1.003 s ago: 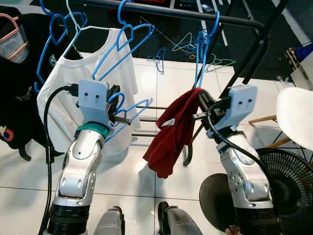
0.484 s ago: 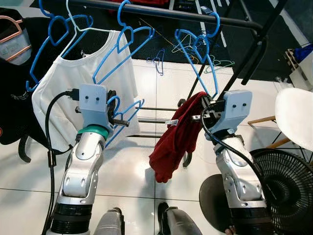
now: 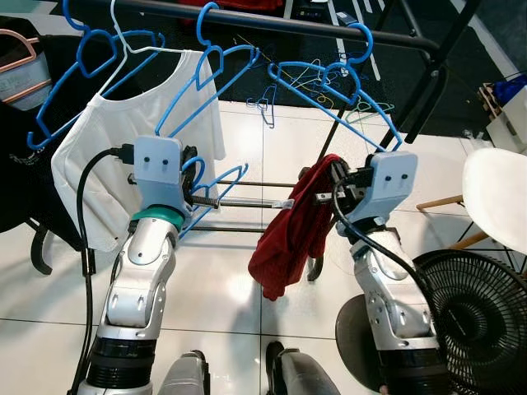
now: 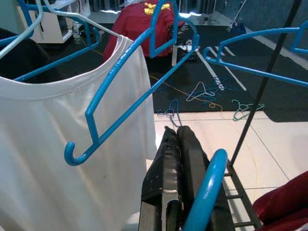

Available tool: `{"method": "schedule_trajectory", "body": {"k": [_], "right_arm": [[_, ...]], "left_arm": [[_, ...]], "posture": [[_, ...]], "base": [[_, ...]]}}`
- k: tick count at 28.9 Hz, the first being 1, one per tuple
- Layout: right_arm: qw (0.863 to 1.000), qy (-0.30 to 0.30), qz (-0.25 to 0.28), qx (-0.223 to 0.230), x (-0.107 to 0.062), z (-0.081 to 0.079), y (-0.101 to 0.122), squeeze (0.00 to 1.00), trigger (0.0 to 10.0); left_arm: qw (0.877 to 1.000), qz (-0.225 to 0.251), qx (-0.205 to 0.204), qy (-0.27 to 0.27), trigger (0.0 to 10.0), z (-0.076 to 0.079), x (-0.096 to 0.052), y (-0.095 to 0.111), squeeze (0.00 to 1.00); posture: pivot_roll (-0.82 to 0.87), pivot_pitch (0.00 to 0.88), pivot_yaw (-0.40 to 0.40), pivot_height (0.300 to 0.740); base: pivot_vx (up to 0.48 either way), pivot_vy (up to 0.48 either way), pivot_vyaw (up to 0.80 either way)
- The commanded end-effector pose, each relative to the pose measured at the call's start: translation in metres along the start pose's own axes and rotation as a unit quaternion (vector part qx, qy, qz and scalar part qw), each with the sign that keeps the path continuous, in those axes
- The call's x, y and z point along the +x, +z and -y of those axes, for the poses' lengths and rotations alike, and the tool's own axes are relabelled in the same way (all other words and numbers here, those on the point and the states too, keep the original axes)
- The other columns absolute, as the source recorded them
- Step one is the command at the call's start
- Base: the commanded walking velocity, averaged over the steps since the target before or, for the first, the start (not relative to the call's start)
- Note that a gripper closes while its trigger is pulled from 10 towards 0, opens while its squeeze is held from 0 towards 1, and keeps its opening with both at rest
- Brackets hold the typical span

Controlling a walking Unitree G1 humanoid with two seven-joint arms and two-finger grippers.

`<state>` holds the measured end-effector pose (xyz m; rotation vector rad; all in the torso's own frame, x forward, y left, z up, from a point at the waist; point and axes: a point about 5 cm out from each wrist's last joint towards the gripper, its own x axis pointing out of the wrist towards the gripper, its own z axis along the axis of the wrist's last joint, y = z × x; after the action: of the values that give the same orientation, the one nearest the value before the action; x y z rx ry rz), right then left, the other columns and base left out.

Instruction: Hang hanger

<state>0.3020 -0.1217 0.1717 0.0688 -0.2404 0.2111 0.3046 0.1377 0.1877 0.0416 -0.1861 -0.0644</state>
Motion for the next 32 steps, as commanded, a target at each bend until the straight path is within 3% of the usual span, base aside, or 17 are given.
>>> {"method": "schedule_trajectory", "body": {"k": [1,8,10,13,18,32], "right_arm": [[1.0,0.005,0.005,-0.011,0.0,0.001,0.001,0.0,10.0],[1.0,0.003,-0.003,-0.013,-0.001,0.002,-0.003,0.0,10.0],[1.0,0.003,-0.002,-0.012,-0.001,0.002,-0.003,0.0,10.0],[1.0,0.002,0.002,-0.017,0.001,0.004,-0.001,0.0,10.0],[1.0,0.008,0.014,-0.023,0.006,0.004,0.004,0.0,10.0],[0.999,0.022,0.023,-0.025,0.012,0.001,0.008,0.0,10.0]], "left_arm": [[1.0,-0.012,0.005,-0.004,10.0,0.002,-0.002,-0.008,0.0],[1.0,-0.01,0.01,-0.018,10.0,0.001,-0.008,-0.008,0.0],[0.999,0.007,0.007,-0.039,10.0,0.003,-0.012,-0.001,0.0],[0.997,0.075,0.007,-0.035,10.0,-0.001,-0.016,0.027,0.0],[0.994,0.108,0.014,-0.022,10.0,-0.002,-0.016,0.043,0.0],[0.997,0.071,0.01,-0.019,10.0,0.004,-0.014,0.031,0.0]], "posture": [[-0.04,0.091,-0.017,0.733],[-0.03,0.098,-0.016,0.733],[-0.03,0.098,-0.015,0.733],[-0.03,0.098,-0.016,0.733],[-0.02,0.093,-0.018,0.733],[-0.02,0.094,-0.022,0.733]], "base": [[0.0,0.0,0.0],[0.0,0.0,0.78],[0.0,0.0,0.78],[0.0,0.0,0.78],[0.0,0.0,0.78],[0.0,0.0,0.78]]}}
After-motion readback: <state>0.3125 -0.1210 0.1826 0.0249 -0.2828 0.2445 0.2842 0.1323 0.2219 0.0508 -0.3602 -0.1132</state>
